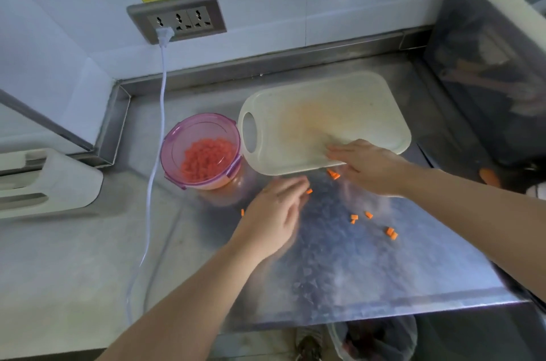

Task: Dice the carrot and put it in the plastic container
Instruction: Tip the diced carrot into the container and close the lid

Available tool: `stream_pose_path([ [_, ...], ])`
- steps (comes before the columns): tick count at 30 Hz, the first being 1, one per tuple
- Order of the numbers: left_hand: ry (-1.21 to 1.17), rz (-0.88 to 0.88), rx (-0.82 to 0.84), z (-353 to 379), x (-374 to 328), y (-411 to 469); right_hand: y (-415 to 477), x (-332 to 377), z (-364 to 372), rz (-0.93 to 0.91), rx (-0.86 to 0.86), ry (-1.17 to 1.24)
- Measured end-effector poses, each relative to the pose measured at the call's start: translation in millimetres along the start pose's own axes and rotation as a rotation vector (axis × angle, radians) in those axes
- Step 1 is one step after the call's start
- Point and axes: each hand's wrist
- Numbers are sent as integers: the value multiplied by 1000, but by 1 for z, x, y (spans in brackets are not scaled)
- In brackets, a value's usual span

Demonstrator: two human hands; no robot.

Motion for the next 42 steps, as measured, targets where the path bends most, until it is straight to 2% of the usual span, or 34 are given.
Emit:
stream_pose_path([
  [2, 29, -203, -158, 5, 16, -9, -4, -2, 6, -2, -137, 164],
  [4, 70, -351, -180, 19, 25, -19, -12, -2, 17, -89, -225, 264],
  [6, 76, -344, -74, 35, 15, -24, -22, -2, 37, -185, -197, 252],
  [9, -28, -256, 74, 37, -26, -17, -35, -2, 57, -234, -197, 230],
  [15, -321, -207, 125, 29, -74, -15, -70, -5, 60, -398, -224, 301],
  [17, -356, -241, 44, 26, -71, -13, -80, -10, 55, -354, -351, 380],
  [19, -295, -346, -78, 27, -56, -4, -87, -19, 49, -217, -565, 501],
  [21, -180, -352, -48, 30, -46, 7, -96, -29, 48, -35, -719, 654],
  [23, -94, -231, 35, 36, -52, 13, -102, -33, 59, 95, -774, 726],
  [25, -88, -99, 90, 43, -69, 13, -104, -24, 76, 76, -746, 712],
  [28, -104, 38, 142, 54, -91, 6, -106, -9, 93, -98, -606, 664],
  [30, -104, 93, 125, 56, -95, 2, -110, -11, 84, -77, -643, 642],
  [32, -119, 93, 94, 50, -93, 2, -116, -24, 65, 27, -791, 527],
  [34, -128, 57, 59, 41, -90, 7, -120, -46, 41, 204, -845, 387],
  [35, -129, 41, 46, 37, -88, 11, -119, -59, 28, 314, -804, 327],
  [38, -139, 19, 11, 29, -86, 21, -109, -91, 2, 598, -542, 178],
  [40, -156, 0, 5, 25, -87, 22, -102, -97, -4, 660, -437, 67],
  [42, -156, -10, 9, 24, -85, 21, -99, -95, -7, 688, -413, 24],
])
Point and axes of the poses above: each hand's wrist, its own y-axis towards the middle knuckle, its own z-axis out of the palm, x = y × z, and after that the axes turned 11 degrees about y, right-handed
